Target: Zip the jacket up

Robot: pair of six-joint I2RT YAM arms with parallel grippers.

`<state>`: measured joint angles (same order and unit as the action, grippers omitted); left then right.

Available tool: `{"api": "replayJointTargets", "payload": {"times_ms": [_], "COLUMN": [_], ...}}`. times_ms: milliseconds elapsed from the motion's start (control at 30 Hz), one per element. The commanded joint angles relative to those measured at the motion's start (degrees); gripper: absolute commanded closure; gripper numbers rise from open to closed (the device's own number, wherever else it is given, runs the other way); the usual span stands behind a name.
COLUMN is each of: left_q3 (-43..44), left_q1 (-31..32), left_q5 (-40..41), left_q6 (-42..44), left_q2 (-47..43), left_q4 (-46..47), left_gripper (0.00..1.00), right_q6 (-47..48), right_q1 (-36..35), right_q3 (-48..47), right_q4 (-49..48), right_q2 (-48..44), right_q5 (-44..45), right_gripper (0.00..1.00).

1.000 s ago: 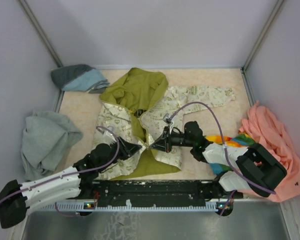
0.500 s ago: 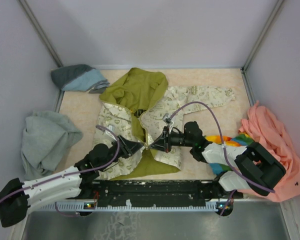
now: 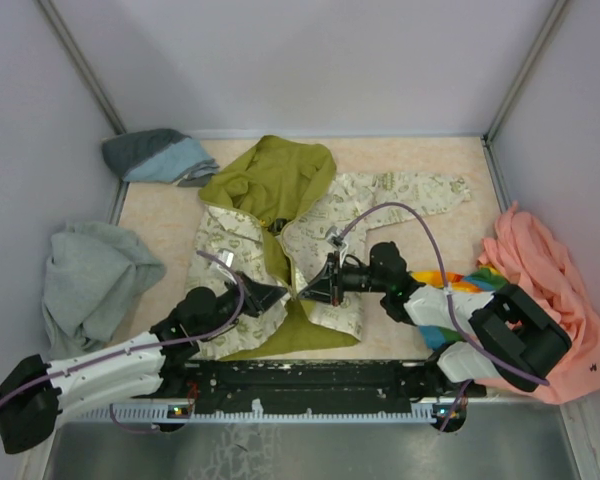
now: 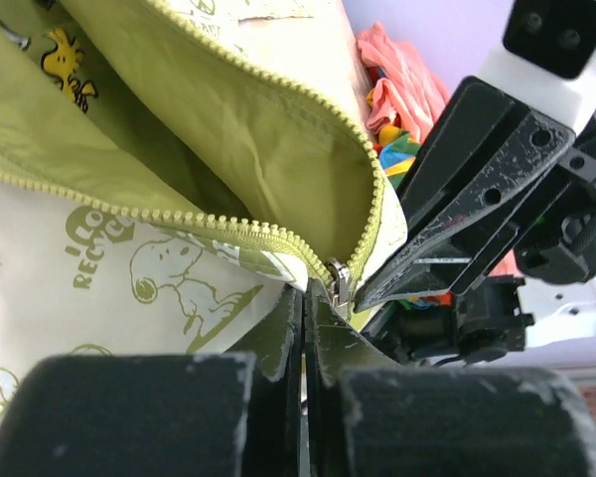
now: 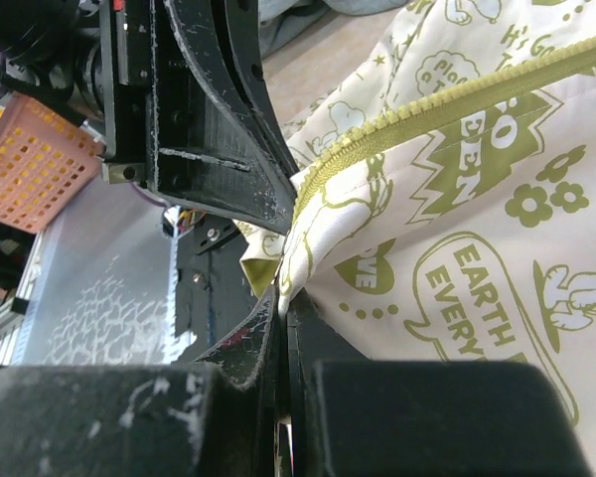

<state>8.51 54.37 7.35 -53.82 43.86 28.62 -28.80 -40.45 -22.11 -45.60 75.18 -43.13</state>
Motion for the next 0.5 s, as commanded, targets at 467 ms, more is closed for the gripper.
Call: {"api": "replayJointTargets", "payload": {"times_ms": [467], "left_q3": [8.41], "left_q1": [-1.19], "left_q5": [-20.39], "left_q6": [20.21], "left_q2": [2.85], "left_q4": [-1.37], "left_gripper": [1.0], "right_q6": [7.17], "right_q1": [3.38], "right_q3": [-6.48], "right_q4": [6.67], "right_q2": [-2.95], "right_q5": [-9.27], "right_gripper": [1.0]}}
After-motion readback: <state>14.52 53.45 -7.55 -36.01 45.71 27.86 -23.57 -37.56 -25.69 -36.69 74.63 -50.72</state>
